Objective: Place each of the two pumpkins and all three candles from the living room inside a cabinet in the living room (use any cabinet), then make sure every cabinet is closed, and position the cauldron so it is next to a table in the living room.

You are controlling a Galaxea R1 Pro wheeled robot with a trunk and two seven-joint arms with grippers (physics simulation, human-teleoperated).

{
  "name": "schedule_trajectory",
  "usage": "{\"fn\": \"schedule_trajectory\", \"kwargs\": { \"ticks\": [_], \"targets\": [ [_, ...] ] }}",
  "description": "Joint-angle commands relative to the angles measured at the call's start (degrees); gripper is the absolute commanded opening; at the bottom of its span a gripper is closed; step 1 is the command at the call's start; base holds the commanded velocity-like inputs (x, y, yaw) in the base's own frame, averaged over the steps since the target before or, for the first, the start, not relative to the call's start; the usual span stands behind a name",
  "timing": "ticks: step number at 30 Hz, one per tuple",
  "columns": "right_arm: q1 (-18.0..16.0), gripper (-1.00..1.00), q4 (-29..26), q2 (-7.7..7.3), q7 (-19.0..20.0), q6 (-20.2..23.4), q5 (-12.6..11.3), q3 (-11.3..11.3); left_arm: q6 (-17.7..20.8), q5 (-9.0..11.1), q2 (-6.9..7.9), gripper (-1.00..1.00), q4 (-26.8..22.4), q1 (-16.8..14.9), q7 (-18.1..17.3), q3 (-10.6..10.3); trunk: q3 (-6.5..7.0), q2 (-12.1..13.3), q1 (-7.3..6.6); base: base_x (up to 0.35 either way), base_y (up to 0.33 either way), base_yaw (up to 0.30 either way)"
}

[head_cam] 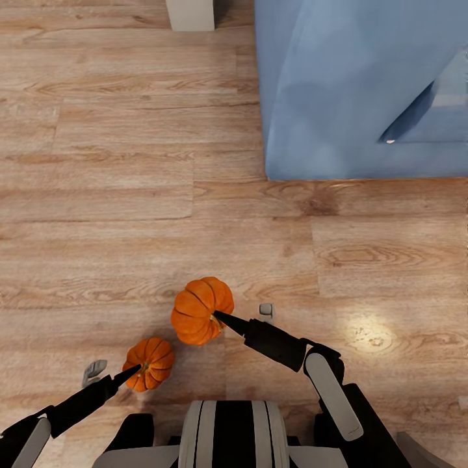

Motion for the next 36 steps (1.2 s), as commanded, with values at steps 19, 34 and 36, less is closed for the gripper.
{"fn": "schedule_trajectory", "kwargs": {
  "ticks": [19,34,36],
  "targets": [
    [0.0,-1.0,0.0,0.0,-2.3,-0.2,0.0,-0.1,1.1,0.6,3.46,-1.0,-0.3,0.0,0.1,1.9,3.77,0.2,-0.43,0.0,0.0,0.0],
    [0.0,-1.0,0.1,0.9,-2.4,-0.2,0.0,0.0,19.3,0.3,14.33,-1.0,-3.4,0.1,-17.6,9.7,7.09,0.4,-0.82,0.0,0.0,0.0],
    [0.0,-1.0,0.1,1.63,-2.4,-0.2,0.1,0.0,22.0,0.1,16.97,-1.0,-3.6,0.1,-21.7,10.0,7.54,0.5,-0.87,0.0,0.0,0.0]
  ]
}}
